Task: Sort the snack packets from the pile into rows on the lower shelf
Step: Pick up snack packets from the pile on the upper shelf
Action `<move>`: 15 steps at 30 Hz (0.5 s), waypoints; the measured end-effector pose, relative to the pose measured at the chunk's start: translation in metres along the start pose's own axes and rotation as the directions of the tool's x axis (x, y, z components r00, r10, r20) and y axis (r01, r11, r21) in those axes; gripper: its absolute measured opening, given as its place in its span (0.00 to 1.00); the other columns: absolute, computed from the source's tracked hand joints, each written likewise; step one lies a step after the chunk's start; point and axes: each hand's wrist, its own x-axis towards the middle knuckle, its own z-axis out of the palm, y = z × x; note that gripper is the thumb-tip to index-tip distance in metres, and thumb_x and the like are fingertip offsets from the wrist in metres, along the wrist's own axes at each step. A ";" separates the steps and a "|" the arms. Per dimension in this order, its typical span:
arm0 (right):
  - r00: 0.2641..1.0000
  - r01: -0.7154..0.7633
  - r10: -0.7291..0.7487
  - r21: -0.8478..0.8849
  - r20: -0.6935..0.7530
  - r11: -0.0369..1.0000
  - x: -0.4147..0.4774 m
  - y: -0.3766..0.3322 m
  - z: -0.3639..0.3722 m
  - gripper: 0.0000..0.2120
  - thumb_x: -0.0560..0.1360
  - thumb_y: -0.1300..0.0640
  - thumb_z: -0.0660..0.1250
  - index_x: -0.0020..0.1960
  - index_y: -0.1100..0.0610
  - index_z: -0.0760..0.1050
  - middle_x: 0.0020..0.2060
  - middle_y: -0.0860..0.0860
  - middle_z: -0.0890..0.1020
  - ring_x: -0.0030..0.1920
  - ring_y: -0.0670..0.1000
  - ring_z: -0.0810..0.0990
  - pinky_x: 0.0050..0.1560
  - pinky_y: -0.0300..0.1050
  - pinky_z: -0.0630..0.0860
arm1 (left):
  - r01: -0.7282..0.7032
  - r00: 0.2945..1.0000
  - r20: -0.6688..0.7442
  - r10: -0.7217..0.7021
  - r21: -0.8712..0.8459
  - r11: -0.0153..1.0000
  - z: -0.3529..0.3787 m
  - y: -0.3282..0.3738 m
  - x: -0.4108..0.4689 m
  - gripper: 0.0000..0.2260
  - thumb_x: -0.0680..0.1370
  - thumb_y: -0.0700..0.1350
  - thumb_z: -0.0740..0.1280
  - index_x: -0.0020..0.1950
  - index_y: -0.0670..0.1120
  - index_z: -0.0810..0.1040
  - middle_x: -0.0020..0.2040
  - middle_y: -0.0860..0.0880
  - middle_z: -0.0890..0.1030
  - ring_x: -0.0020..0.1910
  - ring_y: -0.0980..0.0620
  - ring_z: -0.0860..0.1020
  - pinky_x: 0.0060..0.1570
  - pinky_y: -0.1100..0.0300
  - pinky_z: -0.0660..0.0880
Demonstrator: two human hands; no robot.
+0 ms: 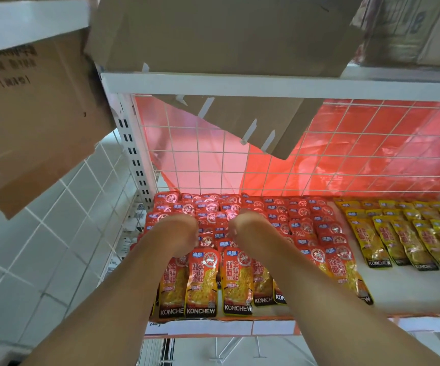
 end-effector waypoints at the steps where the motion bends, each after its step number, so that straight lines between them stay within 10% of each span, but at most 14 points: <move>1: 1.000 0.017 -0.016 0.021 -0.008 1.000 -0.001 0.001 -0.001 0.11 0.73 0.62 0.73 0.55 0.59 0.81 0.42 0.54 0.76 0.46 0.56 0.82 0.47 0.47 0.82 | 0.023 0.999 0.045 -0.021 -0.046 0.999 -0.005 0.003 -0.002 0.13 0.84 0.46 0.64 0.65 0.42 0.80 0.57 0.46 0.81 0.55 0.46 0.80 0.61 0.51 0.77; 7: 0.998 0.070 -0.070 -0.034 -0.004 0.997 -0.007 0.001 0.000 0.11 0.73 0.63 0.73 0.39 0.56 0.71 0.42 0.55 0.75 0.39 0.56 0.79 0.39 0.47 0.78 | 0.036 0.999 0.009 -0.035 -0.119 0.992 -0.011 0.004 -0.006 0.12 0.85 0.43 0.64 0.66 0.41 0.80 0.59 0.44 0.81 0.58 0.44 0.81 0.64 0.50 0.78; 15: 0.949 0.225 -0.207 0.052 -0.237 0.973 -0.053 0.017 0.000 0.09 0.78 0.61 0.68 0.57 0.56 0.81 0.53 0.55 0.79 0.52 0.57 0.80 0.54 0.52 0.80 | -0.011 0.997 -0.078 -0.002 -0.174 0.985 -0.008 0.005 -0.012 0.10 0.85 0.43 0.63 0.62 0.44 0.81 0.55 0.46 0.82 0.53 0.46 0.81 0.60 0.50 0.79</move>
